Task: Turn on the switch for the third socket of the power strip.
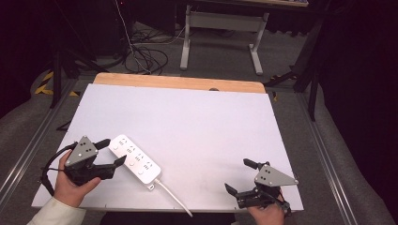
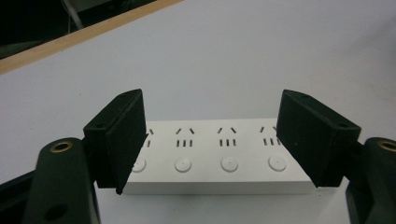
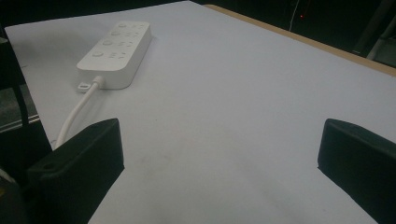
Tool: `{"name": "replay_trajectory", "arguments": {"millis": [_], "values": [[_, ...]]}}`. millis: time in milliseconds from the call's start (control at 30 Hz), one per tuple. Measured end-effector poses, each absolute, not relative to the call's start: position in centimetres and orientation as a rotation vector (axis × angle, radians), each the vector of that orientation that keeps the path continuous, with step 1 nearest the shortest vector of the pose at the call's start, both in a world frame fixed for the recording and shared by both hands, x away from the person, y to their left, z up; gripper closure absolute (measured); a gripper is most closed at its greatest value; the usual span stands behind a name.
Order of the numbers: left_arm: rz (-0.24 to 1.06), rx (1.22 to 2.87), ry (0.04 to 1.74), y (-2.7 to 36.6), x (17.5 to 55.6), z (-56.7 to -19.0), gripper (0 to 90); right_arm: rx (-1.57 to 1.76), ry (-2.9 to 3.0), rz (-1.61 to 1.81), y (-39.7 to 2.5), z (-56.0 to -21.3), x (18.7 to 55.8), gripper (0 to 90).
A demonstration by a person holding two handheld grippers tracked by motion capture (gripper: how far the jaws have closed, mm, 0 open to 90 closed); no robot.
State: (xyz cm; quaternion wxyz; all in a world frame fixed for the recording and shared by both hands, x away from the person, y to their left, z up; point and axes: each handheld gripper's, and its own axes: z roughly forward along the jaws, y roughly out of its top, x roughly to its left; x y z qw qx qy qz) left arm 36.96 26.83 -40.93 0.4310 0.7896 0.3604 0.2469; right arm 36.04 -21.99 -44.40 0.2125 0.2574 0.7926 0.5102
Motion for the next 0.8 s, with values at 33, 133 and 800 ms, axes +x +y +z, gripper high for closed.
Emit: {"name": "replay_trajectory", "arguments": {"millis": [33, 133, 800], "values": [[0.619, 1.974, 0.898, 26.8, 37.1, -40.9, 24.5, 0.713, 2.202, 1.419, -22.0, -44.4, 36.0, 0.9], [0.616, 1.97, 0.903, 26.5, 37.5, -40.8, 24.5, 0.712, 2.201, 1.418, -22.0, -44.4, 36.0, 0.9], [0.577, 2.006, 0.911, 26.0, 39.9, -40.8, 26.6, 0.702, 2.199, 1.427, -22.1, -44.4, 36.0, 1.6]]}}
